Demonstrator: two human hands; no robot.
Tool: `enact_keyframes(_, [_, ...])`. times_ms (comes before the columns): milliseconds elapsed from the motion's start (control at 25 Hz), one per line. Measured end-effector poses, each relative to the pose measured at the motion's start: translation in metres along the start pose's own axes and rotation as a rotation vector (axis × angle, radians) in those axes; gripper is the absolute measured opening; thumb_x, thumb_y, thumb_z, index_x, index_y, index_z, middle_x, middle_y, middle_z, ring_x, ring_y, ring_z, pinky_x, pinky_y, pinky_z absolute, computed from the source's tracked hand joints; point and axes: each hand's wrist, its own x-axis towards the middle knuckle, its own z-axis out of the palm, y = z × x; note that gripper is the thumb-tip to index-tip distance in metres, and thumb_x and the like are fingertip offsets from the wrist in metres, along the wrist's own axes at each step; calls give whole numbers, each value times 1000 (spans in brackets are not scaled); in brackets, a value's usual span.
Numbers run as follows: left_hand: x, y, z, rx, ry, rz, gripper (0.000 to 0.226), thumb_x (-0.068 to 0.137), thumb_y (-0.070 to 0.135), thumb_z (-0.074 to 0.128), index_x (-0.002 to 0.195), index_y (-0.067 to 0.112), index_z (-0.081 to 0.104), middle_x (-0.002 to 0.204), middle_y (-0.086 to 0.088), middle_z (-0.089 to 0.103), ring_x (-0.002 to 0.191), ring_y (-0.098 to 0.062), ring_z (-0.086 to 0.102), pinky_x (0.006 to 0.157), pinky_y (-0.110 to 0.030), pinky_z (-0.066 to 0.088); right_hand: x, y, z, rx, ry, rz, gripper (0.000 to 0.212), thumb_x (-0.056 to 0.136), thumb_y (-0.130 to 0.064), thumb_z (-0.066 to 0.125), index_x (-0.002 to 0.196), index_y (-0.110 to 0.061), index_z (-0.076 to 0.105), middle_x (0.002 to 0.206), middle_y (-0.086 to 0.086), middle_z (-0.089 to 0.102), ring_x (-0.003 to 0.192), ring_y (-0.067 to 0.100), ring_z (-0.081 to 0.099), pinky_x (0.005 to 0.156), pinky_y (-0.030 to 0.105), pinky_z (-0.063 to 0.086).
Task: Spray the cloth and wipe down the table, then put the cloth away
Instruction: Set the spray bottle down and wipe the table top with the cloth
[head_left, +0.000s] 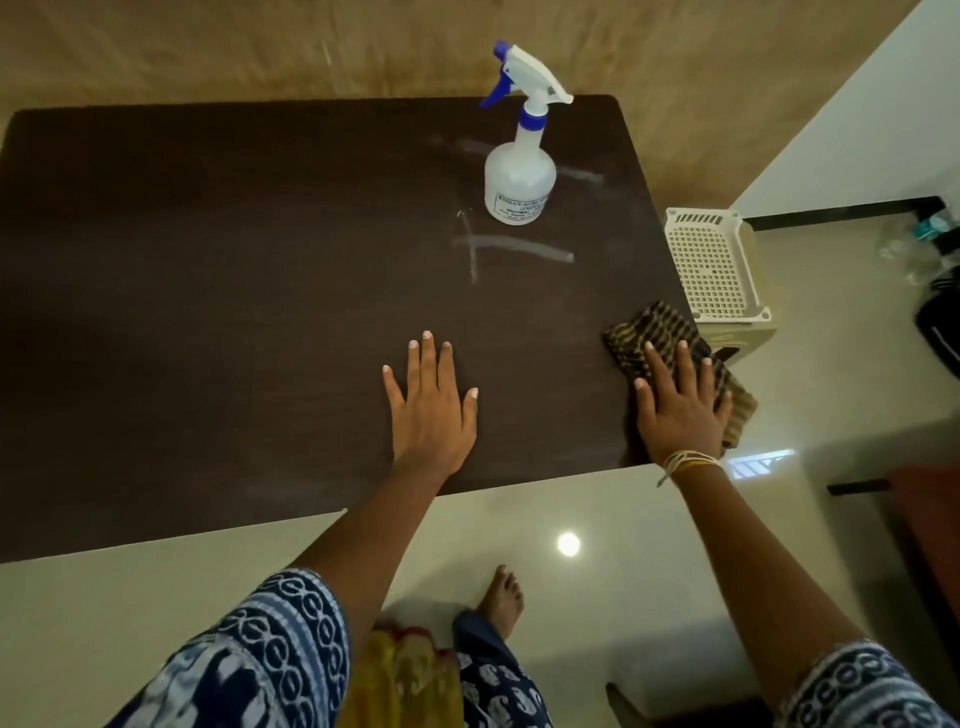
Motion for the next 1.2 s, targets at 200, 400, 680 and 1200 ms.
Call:
enact_keyframes(200, [-2,5,7,39,57,-39,66,97,49,28,153,17,18,162,-8,13,150,-25,10,119,-56,13,-9,-42,9,52,20,133,56,98,-53,23,151,-43,14,164,-1,7,150,33,1,116,63,4])
enact_keyframes(400, [-1,7,5,18,54,-42,63,97,42,34,153,15,21,163,-7,13,151,-23,9,119,-55,13,-32,-118,24,-53,-64,-641,53,98,-53,28,149,-45,22,161,-2,20,148,32,14,115,61,14])
enact_keyframes(680, [9,1,-3,-10,10,-11,65,97,46,35,154,19,16,163,-3,9,151,-20,6,120,-52,9,102,-40,-6,21,12,-173,55,95,-56,23,149,-47,20,162,-3,15,149,30,8,115,61,11])
enact_keyframes(1200, [69,-33,-16,-29,82,-11,65,96,45,29,152,11,24,161,-6,19,150,-18,13,120,-48,14,109,-170,16,-110,-25,-749,50,97,-51,28,148,-48,25,161,-6,21,148,28,19,113,57,21])
